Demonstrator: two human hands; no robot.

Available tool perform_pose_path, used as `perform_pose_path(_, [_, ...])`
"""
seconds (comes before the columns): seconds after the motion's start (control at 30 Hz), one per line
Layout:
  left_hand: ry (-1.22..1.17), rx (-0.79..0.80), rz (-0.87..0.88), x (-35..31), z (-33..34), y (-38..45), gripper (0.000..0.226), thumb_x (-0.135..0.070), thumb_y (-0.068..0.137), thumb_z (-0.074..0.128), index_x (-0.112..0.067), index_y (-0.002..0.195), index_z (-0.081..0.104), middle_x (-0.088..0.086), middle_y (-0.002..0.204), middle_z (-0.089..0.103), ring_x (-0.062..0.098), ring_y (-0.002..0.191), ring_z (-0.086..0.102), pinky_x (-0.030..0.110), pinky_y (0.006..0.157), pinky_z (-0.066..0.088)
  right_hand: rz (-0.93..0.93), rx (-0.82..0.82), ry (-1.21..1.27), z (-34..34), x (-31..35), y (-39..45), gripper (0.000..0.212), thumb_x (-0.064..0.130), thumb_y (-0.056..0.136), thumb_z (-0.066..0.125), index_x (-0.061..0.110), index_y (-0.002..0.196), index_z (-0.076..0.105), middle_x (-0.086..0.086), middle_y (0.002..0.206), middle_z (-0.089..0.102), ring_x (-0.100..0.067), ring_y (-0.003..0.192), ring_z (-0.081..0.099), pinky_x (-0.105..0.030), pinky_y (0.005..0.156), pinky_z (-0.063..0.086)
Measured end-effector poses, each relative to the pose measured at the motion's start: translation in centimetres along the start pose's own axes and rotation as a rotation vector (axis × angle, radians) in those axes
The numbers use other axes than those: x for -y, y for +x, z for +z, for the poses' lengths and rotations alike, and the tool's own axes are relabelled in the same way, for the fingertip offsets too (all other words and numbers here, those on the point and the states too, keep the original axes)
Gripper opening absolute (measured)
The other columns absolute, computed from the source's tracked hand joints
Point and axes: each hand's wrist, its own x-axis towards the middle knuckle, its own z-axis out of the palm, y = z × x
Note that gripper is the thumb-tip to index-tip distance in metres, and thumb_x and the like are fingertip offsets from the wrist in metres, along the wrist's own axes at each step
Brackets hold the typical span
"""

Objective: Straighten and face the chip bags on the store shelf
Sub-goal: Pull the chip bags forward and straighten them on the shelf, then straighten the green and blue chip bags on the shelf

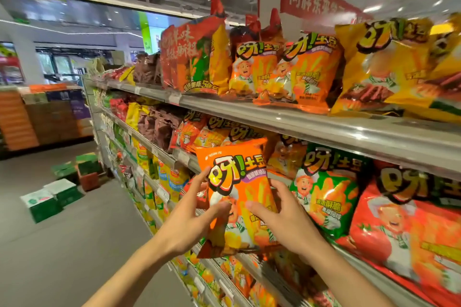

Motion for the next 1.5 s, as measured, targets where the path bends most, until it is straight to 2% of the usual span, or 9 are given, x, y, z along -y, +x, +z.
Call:
perform_pose_path(0.23, [0.011, 0.094, 0.116, 2.7, -0.8, 6.8, 0.076, -0.062, 0.084, 0.067, -0.068, 0.143, 0.02, -0.043, 0.136, 0.032, 0.0, 0.127, 0.052, 0.038, 0.106, 0.047, 0.079, -0.063, -0.121, 0.8, 0.5, 3.6, 0.077, 0.056, 0.083, 0.07, 0.038, 0.144, 0.027, 0.019, 0.124, 0.051, 0.007, 0.096, 0.051, -0.021, 0.087, 0.044])
perform_pose_path(0.43, [-0.021, 0.221, 0.249, 5.7, -0.9, 15.3, 0.073, -0.036, 0.095, 0.067, -0.063, 0.146, 0.021, -0.034, 0.148, 0.032, -0.013, 0.136, 0.033, 0.04, 0.11, 0.043, 0.156, -0.254, -0.286, 2.4, 1.4, 7.7, 0.093, 0.057, 0.085, 0.066, 0.042, 0.151, 0.002, 0.021, 0.112, 0.051, -0.016, 0.109, 0.064, -0.042, 0.096, 0.052])
perform_pose_path(0.6, [0.033, 0.233, 0.385, 6.6, 0.8, 21.1, 0.065, -0.041, 0.096, 0.063, -0.052, 0.149, 0.027, -0.012, 0.15, 0.039, -0.004, 0.128, 0.044, 0.027, 0.108, 0.042, 0.279, -0.43, -0.496, 2.9, 2.5, 11.0, 0.096, 0.059, 0.089, 0.059, 0.023, 0.155, -0.001, -0.007, 0.125, 0.064, -0.029, 0.11, 0.063, -0.041, 0.091, 0.053])
perform_pose_path(0.77, [0.144, 0.189, 0.464, 6.2, 4.1, 23.5, 0.063, -0.045, 0.098, 0.056, -0.021, 0.152, 0.035, -0.007, 0.137, 0.04, 0.007, 0.126, 0.04, 0.019, 0.098, 0.029, 0.366, -0.588, -0.701, 2.7, 2.8, 12.2, 0.076, 0.052, 0.093, 0.057, 0.012, 0.147, 0.021, -0.016, 0.137, 0.052, -0.038, 0.122, 0.053, -0.043, 0.097, 0.048])
perform_pose_path(0.9, [0.347, 0.241, 0.609, 7.2, 6.2, 24.0, 0.056, -0.053, 0.101, 0.039, -0.017, 0.143, 0.049, 0.012, 0.132, 0.052, 0.03, 0.121, 0.052, 0.036, 0.1, 0.044, 0.29, -0.55, -1.105, 3.2, 2.1, 11.7, 0.067, 0.04, 0.096, 0.057, 0.015, 0.152, 0.027, -0.019, 0.152, 0.03, -0.039, 0.131, 0.044, -0.044, 0.103, 0.043])
perform_pose_path(1.03, [0.492, 0.126, 0.751, 8.1, 6.3, 24.1, 0.051, -0.049, 0.103, 0.032, -0.018, 0.136, 0.055, 0.015, 0.124, 0.059, 0.033, 0.109, 0.056, 0.042, 0.085, 0.052, 0.111, -0.537, -1.44, 2.8, 0.1, 11.5, 0.049, 0.041, 0.093, 0.056, 0.011, 0.131, 0.06, -0.016, 0.133, 0.059, -0.035, 0.124, 0.053, -0.048, 0.099, 0.046])
perform_pose_path(1.13, [0.56, 0.086, 0.773, 8.4, 6.2, 23.9, 0.049, -0.045, 0.104, 0.032, -0.019, 0.138, 0.054, 0.016, 0.121, 0.06, 0.034, 0.106, 0.057, 0.042, 0.082, 0.051, 0.101, -0.477, -1.467, 2.7, -0.9, 11.2, 0.055, 0.044, 0.1, 0.031, 0.013, 0.141, 0.05, -0.01, 0.141, 0.055, -0.032, 0.135, 0.044, -0.052, 0.111, 0.034])
perform_pose_path(1.33, [0.467, 0.071, 0.742, 7.6, 5.9, 22.9, 0.045, -0.042, 0.104, 0.037, -0.016, 0.138, 0.051, 0.021, 0.13, 0.05, 0.036, 0.115, 0.053, 0.044, 0.091, 0.048, 0.057, -0.474, -1.374, 2.0, -0.9, 10.1, 0.064, 0.053, 0.102, 0.02, 0.018, 0.155, 0.029, -0.006, 0.159, 0.032, -0.027, 0.15, 0.02, -0.051, 0.121, 0.016])
perform_pose_path(1.5, [0.292, 0.081, 0.714, 4.9, 7.0, 20.2, 0.055, -0.045, 0.1, 0.041, -0.017, 0.148, 0.04, 0.019, 0.148, 0.04, 0.034, 0.137, 0.04, 0.048, 0.105, 0.044, 0.01, -0.606, -1.308, -0.5, 0.2, 6.0, 0.063, 0.054, 0.102, 0.029, 0.018, 0.154, 0.026, -0.007, 0.153, 0.038, -0.025, 0.142, 0.032, -0.046, 0.119, 0.021])
